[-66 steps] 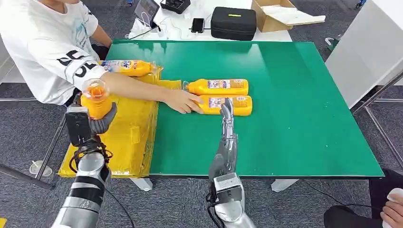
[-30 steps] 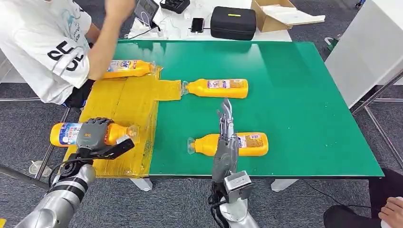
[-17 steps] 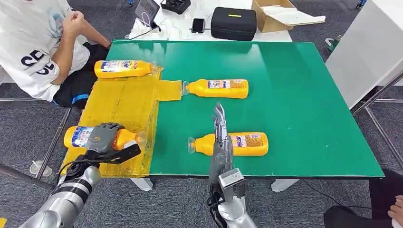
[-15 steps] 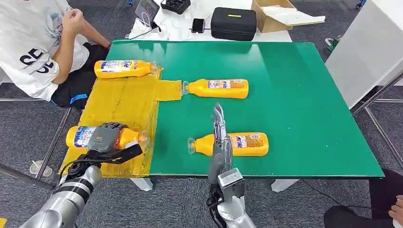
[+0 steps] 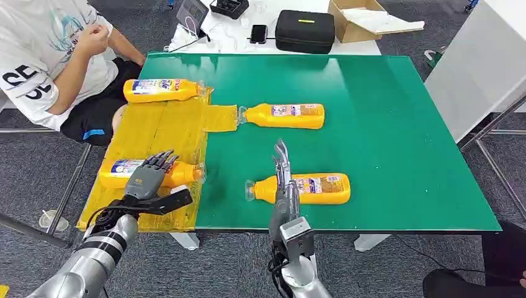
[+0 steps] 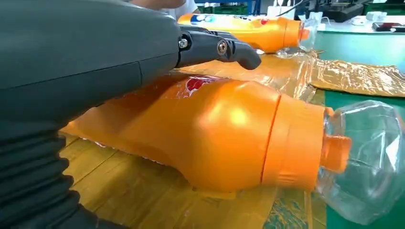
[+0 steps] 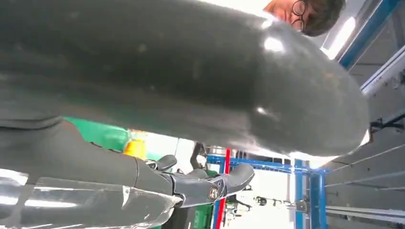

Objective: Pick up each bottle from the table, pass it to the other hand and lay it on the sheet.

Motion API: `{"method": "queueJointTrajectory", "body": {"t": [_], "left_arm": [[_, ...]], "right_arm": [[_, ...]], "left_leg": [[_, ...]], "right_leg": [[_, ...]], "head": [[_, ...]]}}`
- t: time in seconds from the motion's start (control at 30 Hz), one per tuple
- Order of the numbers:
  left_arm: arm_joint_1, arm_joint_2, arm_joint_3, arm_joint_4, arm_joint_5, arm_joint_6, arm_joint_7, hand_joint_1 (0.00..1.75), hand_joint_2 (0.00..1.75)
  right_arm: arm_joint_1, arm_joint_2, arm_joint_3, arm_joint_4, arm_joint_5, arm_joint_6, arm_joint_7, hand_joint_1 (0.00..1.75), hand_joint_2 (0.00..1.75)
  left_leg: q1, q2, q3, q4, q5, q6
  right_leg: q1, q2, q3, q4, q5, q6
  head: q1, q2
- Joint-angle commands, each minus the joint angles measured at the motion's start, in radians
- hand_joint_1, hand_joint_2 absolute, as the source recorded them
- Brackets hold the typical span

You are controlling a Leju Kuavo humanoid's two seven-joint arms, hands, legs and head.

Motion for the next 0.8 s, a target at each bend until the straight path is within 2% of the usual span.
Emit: {"method": "queueJointTrajectory", "body": {"t": [0.03,0.2,0.33,0.43,0.5,0.57,0.7,0.8], "left_arm": [[-0.010,-0.009,-0.025,0.033,0.049,-0.085,0.013,0.00,0.00],[-0.008,0.002,-0.022,0.030,0.123,-0.179,0.001,0.00,0.00],[0.005,0.006,0.036,-0.009,0.260,-0.287,-0.062,0.00,0.00],[0.095,0.013,0.040,-0.230,0.601,-0.461,-0.062,0.00,0.00],[0.124,-0.016,0.088,-0.311,0.803,-0.482,-0.062,0.00,0.00],[0.126,-0.064,0.170,-0.340,0.947,-0.485,-0.062,0.00,0.00],[0.119,-0.158,0.332,-0.440,1.107,-0.335,-0.062,0.00,0.00],[0.144,-0.183,0.366,-0.552,1.161,-0.269,-0.062,0.00,0.00]], "right_arm": [[-0.031,0.001,-0.037,0.074,-0.003,0.004,0.003,0.00,0.00],[-0.037,0.009,-0.060,0.097,-0.011,0.008,0.003,0.00,0.00],[-0.041,0.013,-0.069,0.111,-0.011,0.014,0.003,0.00,0.00],[-0.043,0.016,-0.065,0.126,-0.006,0.024,0.003,0.00,0.00],[-0.042,0.022,-0.061,0.136,0.004,0.021,0.003,0.00,0.00],[-0.041,0.029,-0.060,0.144,0.014,0.018,0.003,0.00,0.00],[-0.036,0.032,-0.057,0.159,0.040,0.004,0.003,0.00,0.00],[-0.035,0.029,-0.051,0.171,0.040,-0.009,0.003,0.00,0.00]], "left_leg": [[0.000,0.001,0.003,-0.001,-0.001,0.001],[0.001,0.001,0.006,-0.001,-0.001,0.001],[0.000,-0.002,0.007,-0.001,-0.001,0.001],[0.000,-0.004,0.009,-0.001,0.000,0.001],[0.000,-0.004,0.011,-0.002,0.000,0.001],[0.000,-0.004,0.010,-0.001,0.000,0.001],[0.001,-0.005,0.008,0.001,-0.001,0.001],[0.001,-0.005,0.006,0.000,0.000,0.000]], "right_leg": [[0.000,0.000,0.003,-0.001,-0.001,-0.001],[0.001,0.000,0.006,-0.002,-0.001,-0.001],[0.001,-0.002,0.008,-0.001,-0.001,-0.001],[0.000,-0.003,0.010,-0.001,-0.001,-0.001],[0.000,-0.003,0.012,-0.002,-0.001,-0.002],[0.001,-0.003,0.012,-0.002,-0.001,-0.002],[0.002,-0.006,0.010,-0.001,-0.002,-0.002],[0.002,-0.006,0.007,-0.001,-0.001,-0.002]], "head": [[0.000,0.000],[0.000,0.000],[0.000,0.000],[0.000,0.000],[0.000,0.000],[0.000,0.000],[0.000,0.000],[0.000,0.000]]}}
